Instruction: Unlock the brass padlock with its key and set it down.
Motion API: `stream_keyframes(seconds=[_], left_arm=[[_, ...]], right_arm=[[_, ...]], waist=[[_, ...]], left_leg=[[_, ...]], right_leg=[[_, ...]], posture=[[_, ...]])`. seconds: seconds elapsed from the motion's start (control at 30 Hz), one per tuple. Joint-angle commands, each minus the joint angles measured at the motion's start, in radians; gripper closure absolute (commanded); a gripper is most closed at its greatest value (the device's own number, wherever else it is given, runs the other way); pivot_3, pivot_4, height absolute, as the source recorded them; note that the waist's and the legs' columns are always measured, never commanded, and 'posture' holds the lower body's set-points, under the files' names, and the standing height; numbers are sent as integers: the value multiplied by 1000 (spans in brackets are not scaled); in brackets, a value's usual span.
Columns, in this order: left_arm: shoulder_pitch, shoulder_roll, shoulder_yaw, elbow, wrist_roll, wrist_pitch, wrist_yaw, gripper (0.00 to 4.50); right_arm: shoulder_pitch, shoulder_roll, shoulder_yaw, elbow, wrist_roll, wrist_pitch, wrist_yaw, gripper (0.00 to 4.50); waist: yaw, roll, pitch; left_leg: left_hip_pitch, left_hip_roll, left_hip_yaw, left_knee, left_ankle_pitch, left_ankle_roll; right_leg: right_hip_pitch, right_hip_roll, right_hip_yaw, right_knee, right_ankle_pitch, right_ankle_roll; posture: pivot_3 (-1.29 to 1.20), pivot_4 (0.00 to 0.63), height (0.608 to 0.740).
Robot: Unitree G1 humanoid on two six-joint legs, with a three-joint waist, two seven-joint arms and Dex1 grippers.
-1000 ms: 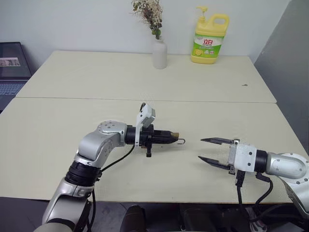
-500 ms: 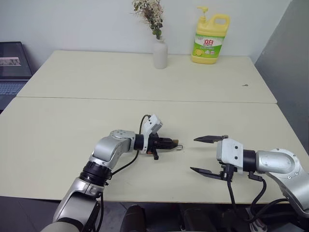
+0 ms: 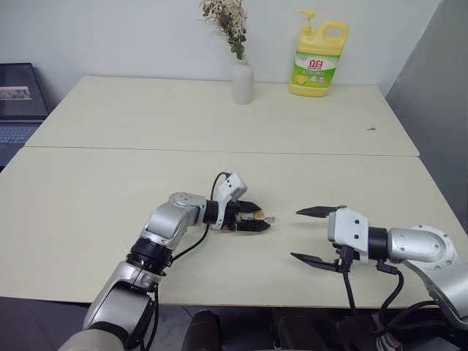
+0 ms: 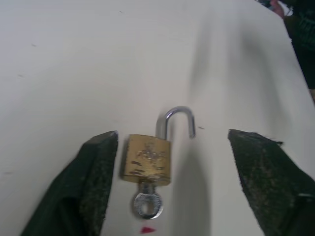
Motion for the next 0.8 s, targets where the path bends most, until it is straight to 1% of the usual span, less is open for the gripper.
stream_keyframes(seconds=[0.03, 0.13, 0.23, 0.33, 0.43, 0.47, 0.6, 0.8], left_arm=[[9, 52, 40, -55, 21, -88, -25, 591], [66, 142, 88, -177, -11, -114, -71, 591], [135, 212, 155, -286, -15, -147, -51, 591], [218, 271, 238, -382, -9, -165, -5, 591], [328, 320, 335, -493, -38, -163, 19, 591], [352, 327, 352, -517, -46, -162, 24, 591], [473, 351, 443, -614, -84, -131, 52, 591], [541, 356, 480, -670, -136, -94, 72, 591]], right_arm=[[22, 2, -38, -49, 27, 27, -15, 0], [51, 24, -48, -49, 16, 44, -56, 0], [65, 54, -51, -40, -9, 27, -99, 0], [90, 86, -53, -20, -44, -39, -125, 0], [120, 116, -65, 36, -80, -145, -136, 0], [123, 119, -69, 52, -85, -165, -133, 0], [100, 102, -110, 120, -10, -170, -55, 0], [41, 96, -116, 193, 16, -171, -6, 0]], waist=[[1, 0, 0], [-2, 0, 0], [0, 0, 0], [1, 0, 0], [1, 0, 0], [1, 0, 0], [1, 0, 0], [0, 0, 0]], left_leg=[[0, 0, 0, 0, 0, 0], [0, 1, 0, 0, 0, 0], [0, 1, 0, 0, 0, 0], [0, 1, 0, 0, 0, 0], [0, 1, 0, -1, 0, 0], [0, 1, 1, -1, 0, 0], [0, 1, 2, 0, 0, 0], [1, 1, 2, 0, 0, 0]], right_leg=[[0, 0, 0, 0, 0, 0], [0, 0, 0, 0, 0, 0], [0, 0, 0, 0, 0, 0], [0, 0, 0, 0, 0, 0], [0, 0, -1, -1, 0, 0], [0, 0, 0, -1, 0, 0], [0, -1, 0, -1, 0, 0], [0, -1, 0, 0, 0, 0]], posture=[[0, 150, 740], [0, 150, 740], [0, 150, 740], [0, 150, 740], [0, 150, 740], [0, 150, 740], [0, 150, 740], [0, 150, 740]])
